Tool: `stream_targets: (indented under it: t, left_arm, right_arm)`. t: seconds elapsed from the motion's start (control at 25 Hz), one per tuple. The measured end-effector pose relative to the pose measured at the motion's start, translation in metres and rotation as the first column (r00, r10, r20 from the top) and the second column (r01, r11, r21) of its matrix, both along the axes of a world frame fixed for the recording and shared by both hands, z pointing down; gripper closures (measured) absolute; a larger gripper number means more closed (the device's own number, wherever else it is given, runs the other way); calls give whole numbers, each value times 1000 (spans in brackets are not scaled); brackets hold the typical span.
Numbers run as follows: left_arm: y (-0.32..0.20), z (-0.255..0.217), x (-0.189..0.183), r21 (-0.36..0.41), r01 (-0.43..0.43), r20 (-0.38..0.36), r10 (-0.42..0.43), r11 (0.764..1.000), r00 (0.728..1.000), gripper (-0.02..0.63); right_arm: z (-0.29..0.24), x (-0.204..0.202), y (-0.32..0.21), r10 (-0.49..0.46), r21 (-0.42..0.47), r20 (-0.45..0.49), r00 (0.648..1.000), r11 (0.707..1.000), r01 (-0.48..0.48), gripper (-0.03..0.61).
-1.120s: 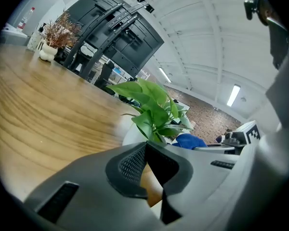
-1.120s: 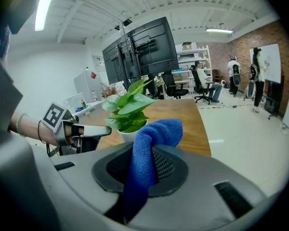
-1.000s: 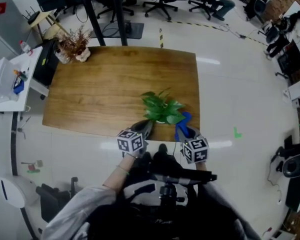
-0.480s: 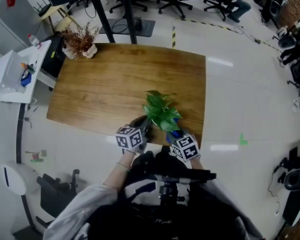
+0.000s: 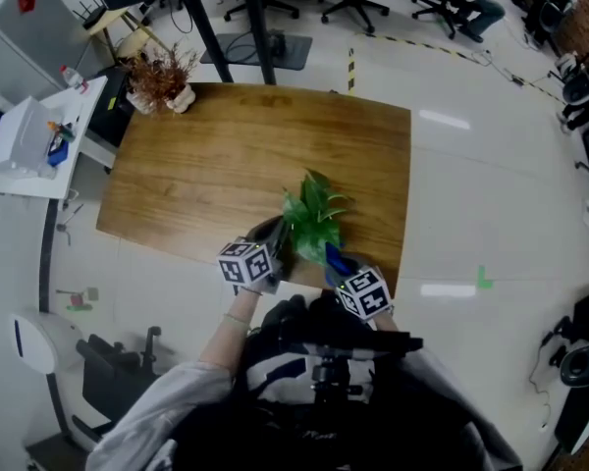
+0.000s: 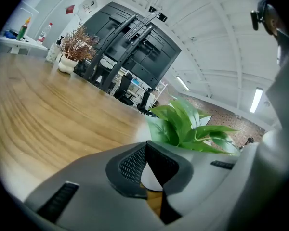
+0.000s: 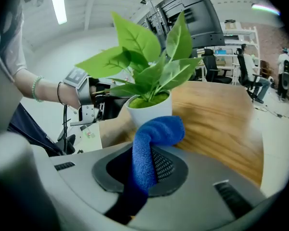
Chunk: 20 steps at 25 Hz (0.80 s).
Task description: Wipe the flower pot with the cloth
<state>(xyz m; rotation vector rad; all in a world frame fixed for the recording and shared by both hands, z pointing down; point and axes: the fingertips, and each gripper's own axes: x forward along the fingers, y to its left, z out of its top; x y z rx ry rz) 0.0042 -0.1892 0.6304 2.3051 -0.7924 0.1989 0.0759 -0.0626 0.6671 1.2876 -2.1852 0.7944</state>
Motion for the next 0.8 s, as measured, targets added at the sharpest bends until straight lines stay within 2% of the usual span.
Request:
stream_targets:
  t: [0.16, 0.28, 0.48, 0.8]
  left_arm:
    - [18, -1, -11, -12, 22, -13, -22, 1000, 1000, 606]
    - [37, 5, -6, -37, 6, -19, -7, 999, 1000, 606]
    - [54, 11, 8, -62, -34, -23, 33, 997, 999, 606]
    - [18, 17, 0, -35, 5, 14, -4, 999, 1000, 606]
  right_arm:
    - [-16, 39, 1, 84, 33, -24, 996, 996, -83, 516]
    - [-32, 53, -14, 102, 82, -24, 994, 992, -100, 515]
    - [-39, 41, -38, 37, 119, -4, 999, 992, -36, 517]
    - [-13, 1, -26, -93, 56, -17, 995, 994, 94, 516]
